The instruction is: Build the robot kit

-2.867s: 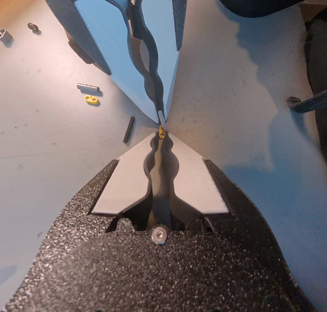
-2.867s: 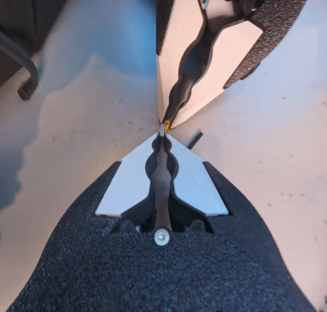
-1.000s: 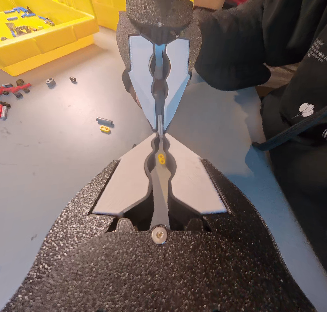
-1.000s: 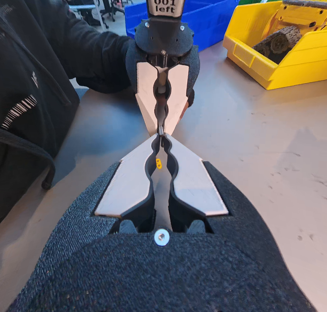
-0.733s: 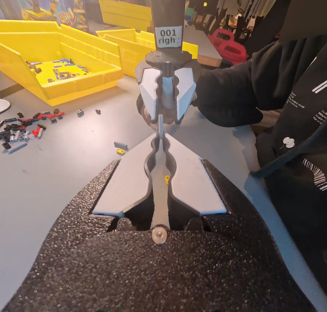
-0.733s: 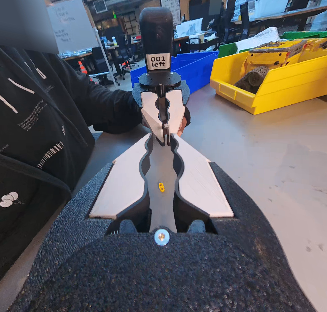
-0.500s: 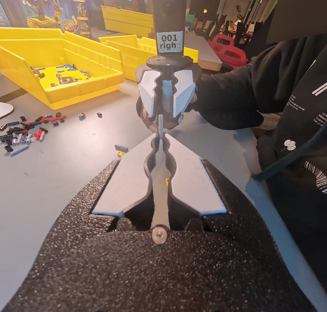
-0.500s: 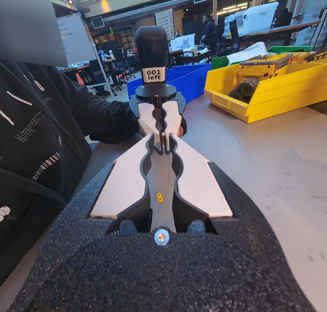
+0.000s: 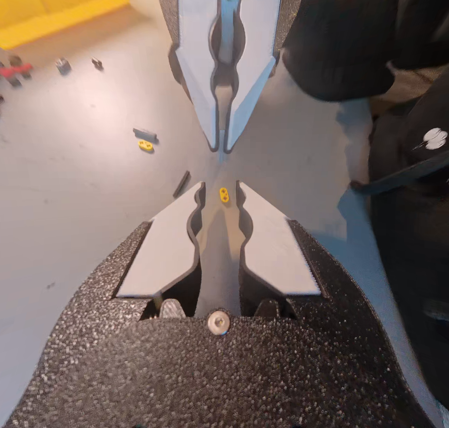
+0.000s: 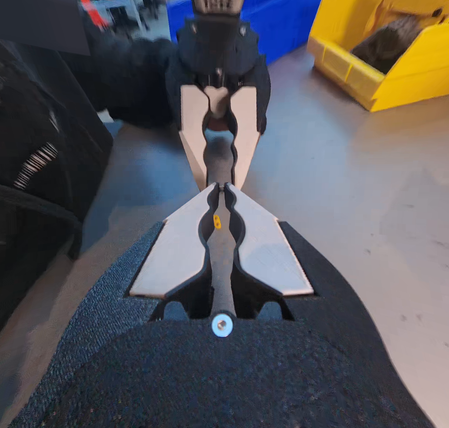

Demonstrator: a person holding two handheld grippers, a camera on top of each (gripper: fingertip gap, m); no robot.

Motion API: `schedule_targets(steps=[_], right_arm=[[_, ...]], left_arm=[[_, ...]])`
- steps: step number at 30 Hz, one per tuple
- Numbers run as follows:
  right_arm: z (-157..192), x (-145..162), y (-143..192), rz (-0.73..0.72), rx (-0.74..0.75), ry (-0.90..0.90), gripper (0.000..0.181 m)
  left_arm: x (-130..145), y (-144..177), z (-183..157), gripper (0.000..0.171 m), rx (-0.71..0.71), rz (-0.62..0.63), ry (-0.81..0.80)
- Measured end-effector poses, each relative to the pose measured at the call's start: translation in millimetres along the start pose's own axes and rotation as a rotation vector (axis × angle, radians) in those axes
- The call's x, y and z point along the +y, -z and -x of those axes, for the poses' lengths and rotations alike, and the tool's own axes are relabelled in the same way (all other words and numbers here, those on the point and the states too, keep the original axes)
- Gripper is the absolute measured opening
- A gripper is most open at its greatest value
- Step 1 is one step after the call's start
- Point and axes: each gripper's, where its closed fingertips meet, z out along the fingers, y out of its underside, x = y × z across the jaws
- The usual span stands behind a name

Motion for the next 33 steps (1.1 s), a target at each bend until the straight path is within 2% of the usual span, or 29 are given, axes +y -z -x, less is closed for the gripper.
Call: schedule_targets(steps=[2,5,9,33], right_arm=[[5.0,23.1,-7.3,0.159,-0.020,0.060,0.004],[8.2,35.4,-16.6,0.251,-0.027,0.106,0.004],[7.2,47.4,-19.7,0.327,-0.022,0.127,0.004],[6.5,50.8,-22.7,0.344,-0.009,0.114,0.004]], left_arm=[[15.4,-8.0,-2.7,0.021,-0.019,0.085,-0.022],[32.4,-19.5,-4.2,0.019,-0.046,0.196,-0.074],[32.9,-23.6,0.0,0.008,-0.073,0.208,-0.087],[31.7,-26.4,2.3,0.008,-0.069,0.188,-0.140]])
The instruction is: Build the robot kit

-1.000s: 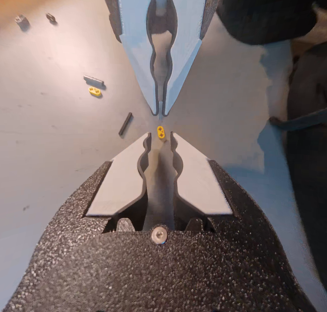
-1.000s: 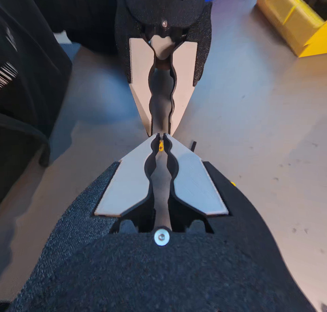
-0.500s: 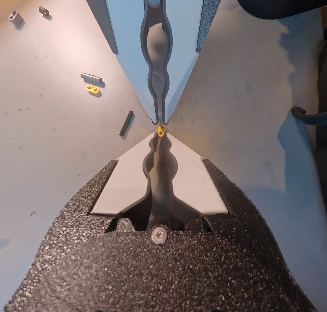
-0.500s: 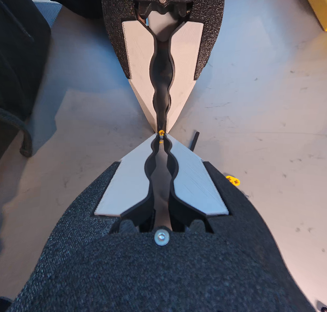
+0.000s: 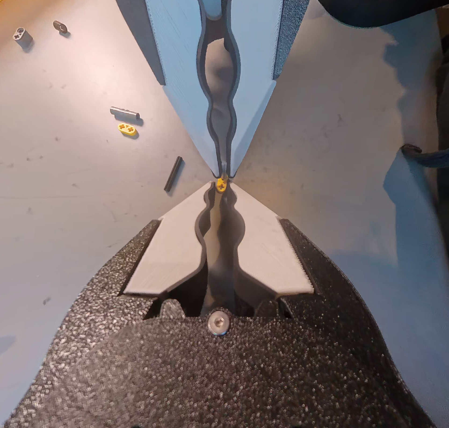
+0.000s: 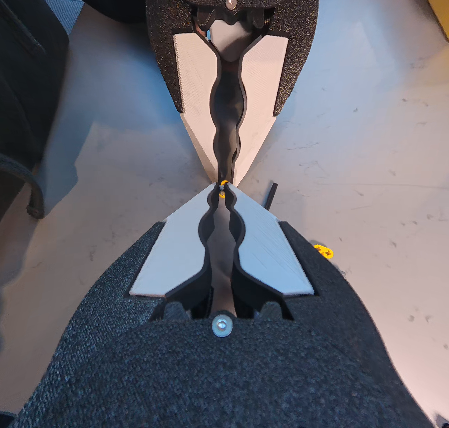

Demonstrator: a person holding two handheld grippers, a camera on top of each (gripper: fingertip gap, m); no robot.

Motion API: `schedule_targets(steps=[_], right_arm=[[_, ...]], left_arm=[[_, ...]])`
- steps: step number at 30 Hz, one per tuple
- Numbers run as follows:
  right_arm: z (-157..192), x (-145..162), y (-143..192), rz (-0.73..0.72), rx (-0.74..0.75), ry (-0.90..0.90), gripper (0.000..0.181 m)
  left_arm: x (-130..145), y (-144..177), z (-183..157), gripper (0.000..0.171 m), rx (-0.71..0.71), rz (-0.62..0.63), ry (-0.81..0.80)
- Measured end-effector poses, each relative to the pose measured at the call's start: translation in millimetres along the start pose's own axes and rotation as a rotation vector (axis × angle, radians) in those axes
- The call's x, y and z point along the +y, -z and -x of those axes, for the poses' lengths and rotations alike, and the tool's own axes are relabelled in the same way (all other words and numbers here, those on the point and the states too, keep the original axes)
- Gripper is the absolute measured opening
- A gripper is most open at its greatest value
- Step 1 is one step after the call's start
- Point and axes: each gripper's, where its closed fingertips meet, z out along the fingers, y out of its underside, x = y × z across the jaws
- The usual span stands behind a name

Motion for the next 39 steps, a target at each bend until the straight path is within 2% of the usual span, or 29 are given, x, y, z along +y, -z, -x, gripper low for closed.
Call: schedule_targets(steps=[39], right_arm=[[-0.2,0.9,-1.6,0.012,0.022,-0.028,0.004]], left_arm=[[0.4,-0.2,-0.1,0.006,0.003,-0.018,0.003]])
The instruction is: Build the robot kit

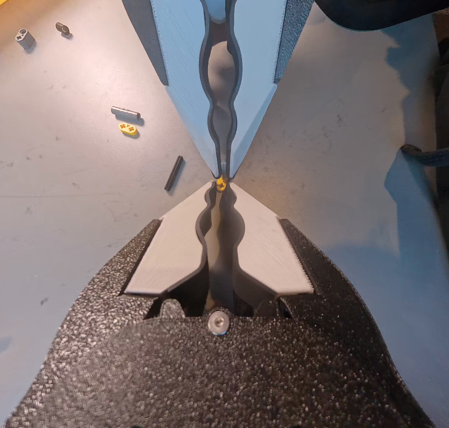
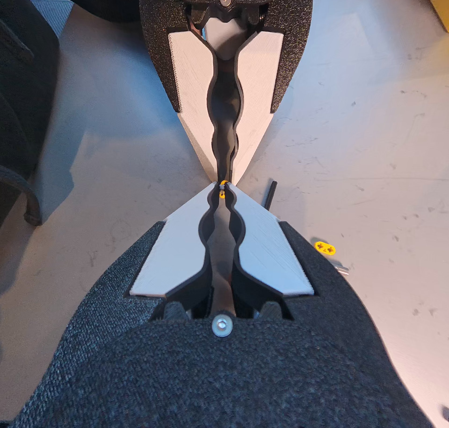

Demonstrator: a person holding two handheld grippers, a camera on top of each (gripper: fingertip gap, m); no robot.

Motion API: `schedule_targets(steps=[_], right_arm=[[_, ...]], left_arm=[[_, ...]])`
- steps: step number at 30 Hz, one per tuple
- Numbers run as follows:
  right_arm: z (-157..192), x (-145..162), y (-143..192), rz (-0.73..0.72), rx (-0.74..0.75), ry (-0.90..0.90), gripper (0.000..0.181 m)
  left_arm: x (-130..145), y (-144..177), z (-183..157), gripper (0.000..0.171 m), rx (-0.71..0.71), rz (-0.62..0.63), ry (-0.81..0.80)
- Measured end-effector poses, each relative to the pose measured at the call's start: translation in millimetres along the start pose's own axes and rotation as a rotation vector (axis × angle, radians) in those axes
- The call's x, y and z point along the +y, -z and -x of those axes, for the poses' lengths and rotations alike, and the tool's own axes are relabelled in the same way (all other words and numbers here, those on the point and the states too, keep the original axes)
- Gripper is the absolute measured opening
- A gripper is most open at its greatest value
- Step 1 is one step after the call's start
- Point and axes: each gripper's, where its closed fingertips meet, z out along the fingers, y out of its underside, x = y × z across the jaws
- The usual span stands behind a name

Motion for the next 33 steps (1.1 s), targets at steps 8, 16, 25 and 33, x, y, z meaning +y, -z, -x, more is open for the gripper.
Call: schedule_targets(steps=[8,16,25,33], right_arm=[[0.2,-0.3,0.3,-0.011,0.007,0.014,0.004],[-18.6,-20.5,35.0,-0.220,0.078,-0.046,0.004],[-17.6,4.5,15.7,-0.114,0.117,0.035,0.004],[-16.2,-0.3,17.0,-0.140,0.144,0.073,0.004]], left_arm=[[0.0,0.1,0.4,0.006,-0.003,0.000,0.001],[6.7,7.5,6.5,0.006,-0.043,0.033,-0.021],[23.2,26.3,25.9,0.007,-0.085,0.045,0.054],[19.1,34.7,28.4,0.021,-0.065,-0.004,0.098]])
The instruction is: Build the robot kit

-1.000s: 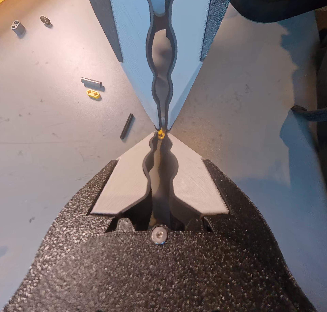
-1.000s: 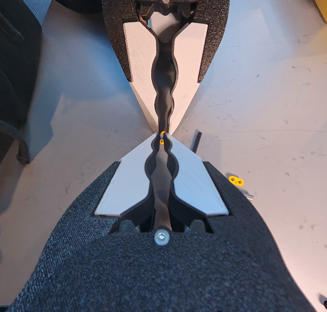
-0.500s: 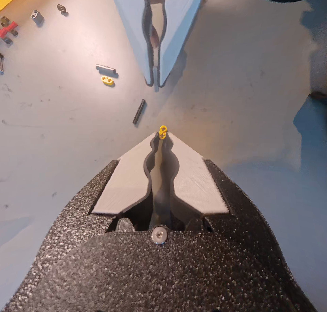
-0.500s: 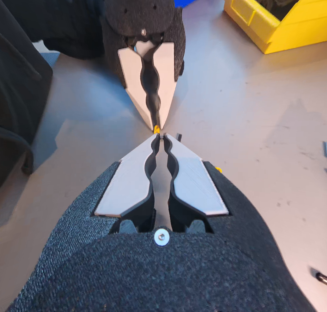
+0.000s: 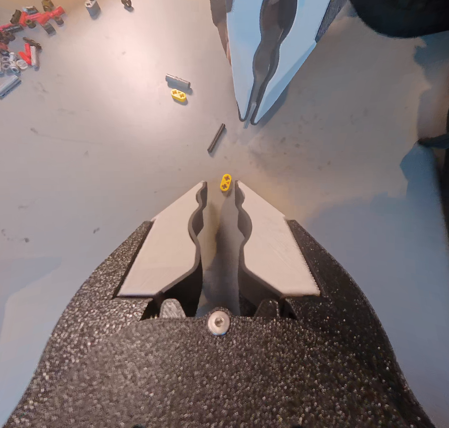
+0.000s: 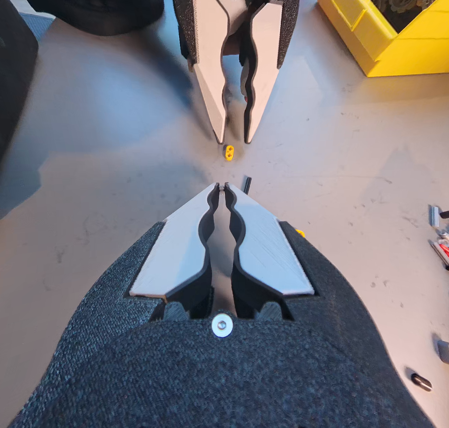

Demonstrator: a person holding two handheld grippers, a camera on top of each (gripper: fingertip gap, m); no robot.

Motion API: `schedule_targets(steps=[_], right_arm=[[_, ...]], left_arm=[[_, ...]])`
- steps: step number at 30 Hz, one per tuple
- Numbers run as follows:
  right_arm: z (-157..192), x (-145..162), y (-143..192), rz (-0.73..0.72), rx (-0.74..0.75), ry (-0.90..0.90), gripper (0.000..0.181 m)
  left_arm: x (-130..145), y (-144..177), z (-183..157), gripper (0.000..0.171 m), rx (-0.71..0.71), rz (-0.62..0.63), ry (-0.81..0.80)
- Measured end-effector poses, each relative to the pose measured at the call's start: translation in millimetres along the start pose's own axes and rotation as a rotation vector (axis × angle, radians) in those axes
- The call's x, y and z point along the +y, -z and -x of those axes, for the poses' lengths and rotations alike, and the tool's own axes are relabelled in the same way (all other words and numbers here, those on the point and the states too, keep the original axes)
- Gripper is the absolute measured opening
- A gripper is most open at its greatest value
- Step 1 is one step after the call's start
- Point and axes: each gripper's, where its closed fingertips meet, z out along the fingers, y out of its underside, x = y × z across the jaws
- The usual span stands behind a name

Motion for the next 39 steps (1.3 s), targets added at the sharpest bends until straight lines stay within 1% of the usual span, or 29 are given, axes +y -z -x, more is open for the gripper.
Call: schedule_targets(steps=[3,5,7,9,12,15,17,19,24,28,35,39], right_arm=[[-3.2,-11.6,4.0,-0.064,0.026,0.018,0.004],[-1.4,-31.3,10.6,-0.178,0.031,0.033,0.004],[6.3,-57.7,20.2,-0.335,0.003,0.030,0.004],[13.1,-78.0,29.4,-0.460,-0.027,0.011,0.004],[20.4,-96.5,40.9,-0.583,-0.073,-0.026,0.004],[24.1,-103.0,46.6,-0.625,-0.106,-0.042,0.004],[24.1,-102.7,47.4,-0.633,-0.110,-0.047,0.004],[22.5,-102.3,48.6,-0.636,-0.114,-0.062,0.004],[18.6,-100.6,46.5,-0.641,-0.110,-0.091,0.004],[18.1,-100.4,47.1,-0.649,-0.127,-0.117,0.004],[15.4,-95.8,43.6,-0.626,-0.122,-0.133,0.004],[13.6,-90.2,40.1,-0.586,-0.100,-0.115,0.005]], left_arm=[[-13.9,13.4,2.0,0.022,0.027,-0.104,0.049],[-28.4,21.5,-1.2,0.023,0.071,-0.202,0.086],[-45.7,26.6,-12.9,0.023,0.168,-0.311,0.126],[-63.0,31.7,-30.3,0.023,0.307,-0.415,0.169],[-82.9,40.3,-51.5,0.017,0.477,-0.524,0.204],[-93.9,44.2,-65.6,0.011,0.570,-0.572,0.207],[-99.1,48.1,-67.9,0.004,0.580,-0.605,0.200],[-100.0,50.5,-65.3,0.004,0.571,-0.619,0.207],[-98.1,51.6,-56.9,0.010,0.523,-0.631,0.221],[-99.2,52.2,-57.9,0.003,0.503,-0.633,0.194],[-95.6,49.0,-54.0,0.003,0.448,-0.608,0.169],[-90.9,45.1,-50.8,0.003,0.405,-0.574,0.150]])
